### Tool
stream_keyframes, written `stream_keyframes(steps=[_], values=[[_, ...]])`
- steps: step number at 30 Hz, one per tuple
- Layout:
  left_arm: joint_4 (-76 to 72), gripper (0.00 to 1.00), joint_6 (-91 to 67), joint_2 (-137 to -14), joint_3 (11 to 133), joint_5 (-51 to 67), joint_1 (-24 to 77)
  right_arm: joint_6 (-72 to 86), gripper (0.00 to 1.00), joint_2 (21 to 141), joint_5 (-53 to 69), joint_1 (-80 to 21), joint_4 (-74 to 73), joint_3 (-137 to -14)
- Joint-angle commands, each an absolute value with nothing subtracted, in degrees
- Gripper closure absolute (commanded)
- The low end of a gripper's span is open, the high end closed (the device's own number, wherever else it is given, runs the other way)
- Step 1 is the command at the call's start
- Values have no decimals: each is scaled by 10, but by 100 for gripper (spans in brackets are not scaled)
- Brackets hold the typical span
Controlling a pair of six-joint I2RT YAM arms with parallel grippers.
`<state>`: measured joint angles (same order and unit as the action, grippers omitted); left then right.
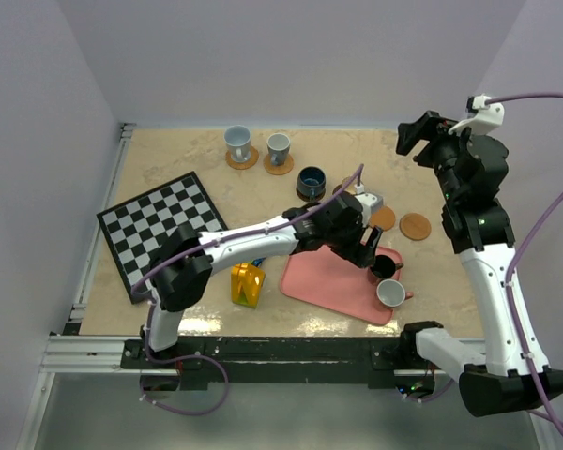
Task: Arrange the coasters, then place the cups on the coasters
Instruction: Place the cup on the coaster, then pick up the cup from the tray.
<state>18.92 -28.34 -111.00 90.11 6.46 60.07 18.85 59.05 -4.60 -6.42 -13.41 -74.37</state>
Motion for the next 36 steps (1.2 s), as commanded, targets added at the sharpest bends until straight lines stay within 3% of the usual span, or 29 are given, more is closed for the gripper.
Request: stream_keyframes(steps=[1,7,12,17,23,31,34,36], values=[[220,19,-303,-1150,961,93,614,196,15,573,-47,-64,-142,-734],[260,20,-319,-1222,1014,85,632,191,15,562,-39,-64,-143,-731],[270,29,-326,-1244,1033,52,638,192,15,553,-34,-64,-151,-729],[273,52,-316,-1254,1051,27,638,191,15,547,-32,-64,-159,-724],[272,99,-295,-1245,1052,3,632,192,15,539,-31,-64,-164,-713],[292,100,-208,-1114,982,-44,551,154,15,525,-2,-64,-156,-695],[297,100,-97,-1043,940,34,511,127,15,526,32,-64,-158,-686],[336,100,-30,-1013,939,19,502,121,16,527,49,-64,-173,-679]])
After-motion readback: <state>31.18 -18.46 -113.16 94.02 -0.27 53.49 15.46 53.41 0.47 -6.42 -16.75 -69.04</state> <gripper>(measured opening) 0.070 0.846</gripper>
